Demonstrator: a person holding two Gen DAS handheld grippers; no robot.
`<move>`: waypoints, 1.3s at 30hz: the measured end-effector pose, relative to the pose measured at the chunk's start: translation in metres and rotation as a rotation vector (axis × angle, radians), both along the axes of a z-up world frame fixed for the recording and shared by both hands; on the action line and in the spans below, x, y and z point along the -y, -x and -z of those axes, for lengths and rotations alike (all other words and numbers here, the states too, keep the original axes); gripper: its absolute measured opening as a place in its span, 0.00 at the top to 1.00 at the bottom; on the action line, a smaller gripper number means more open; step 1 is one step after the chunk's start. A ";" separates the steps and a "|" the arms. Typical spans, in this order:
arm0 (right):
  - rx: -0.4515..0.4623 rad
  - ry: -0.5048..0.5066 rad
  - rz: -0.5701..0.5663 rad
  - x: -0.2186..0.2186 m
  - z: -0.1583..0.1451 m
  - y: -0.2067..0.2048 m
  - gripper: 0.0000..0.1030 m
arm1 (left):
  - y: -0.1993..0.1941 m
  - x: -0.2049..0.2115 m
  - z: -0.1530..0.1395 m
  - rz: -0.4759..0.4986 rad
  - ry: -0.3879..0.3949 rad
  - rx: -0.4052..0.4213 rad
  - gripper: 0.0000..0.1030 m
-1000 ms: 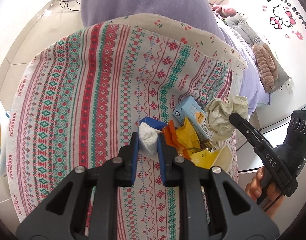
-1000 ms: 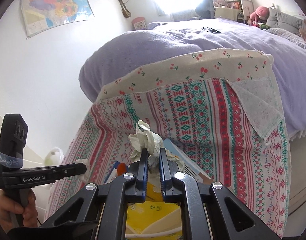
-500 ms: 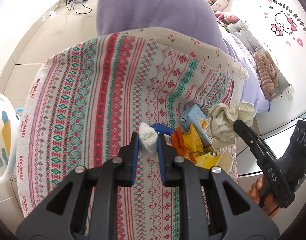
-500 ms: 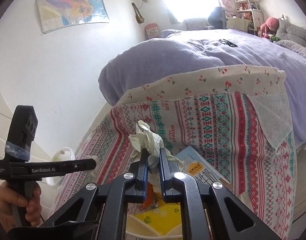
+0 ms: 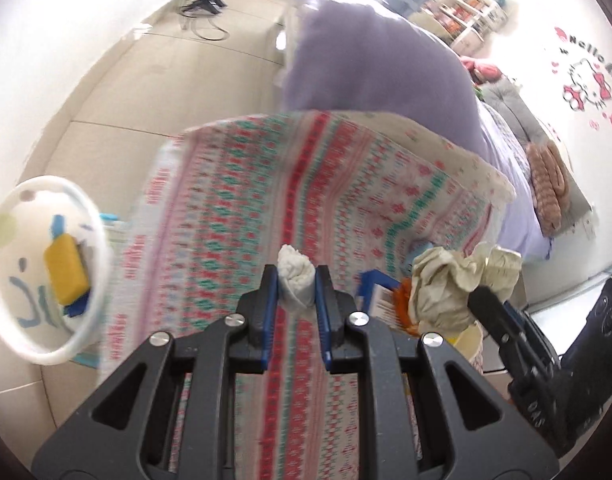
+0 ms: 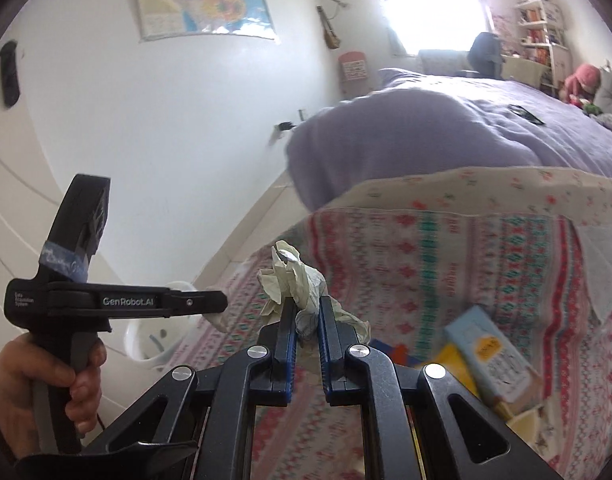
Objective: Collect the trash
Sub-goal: 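Carry the tissue and wrap over the white bin and open both tools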
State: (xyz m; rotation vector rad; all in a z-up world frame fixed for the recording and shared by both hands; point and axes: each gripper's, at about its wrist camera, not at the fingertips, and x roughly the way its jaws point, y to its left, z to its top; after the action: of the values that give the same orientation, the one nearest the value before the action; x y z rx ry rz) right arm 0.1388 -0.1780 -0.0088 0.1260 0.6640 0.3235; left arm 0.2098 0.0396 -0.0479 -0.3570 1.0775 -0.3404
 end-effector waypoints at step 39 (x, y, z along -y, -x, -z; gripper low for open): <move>-0.215 -0.023 -0.233 -0.258 0.078 -0.088 0.66 | 0.020 -0.221 0.027 -0.614 0.022 -0.120 0.52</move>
State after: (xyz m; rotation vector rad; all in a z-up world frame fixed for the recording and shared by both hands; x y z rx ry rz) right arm 0.2264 0.0799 -0.0868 0.1066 0.8910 0.5468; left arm 0.1895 0.2610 -0.0750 -0.7108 1.0263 0.2194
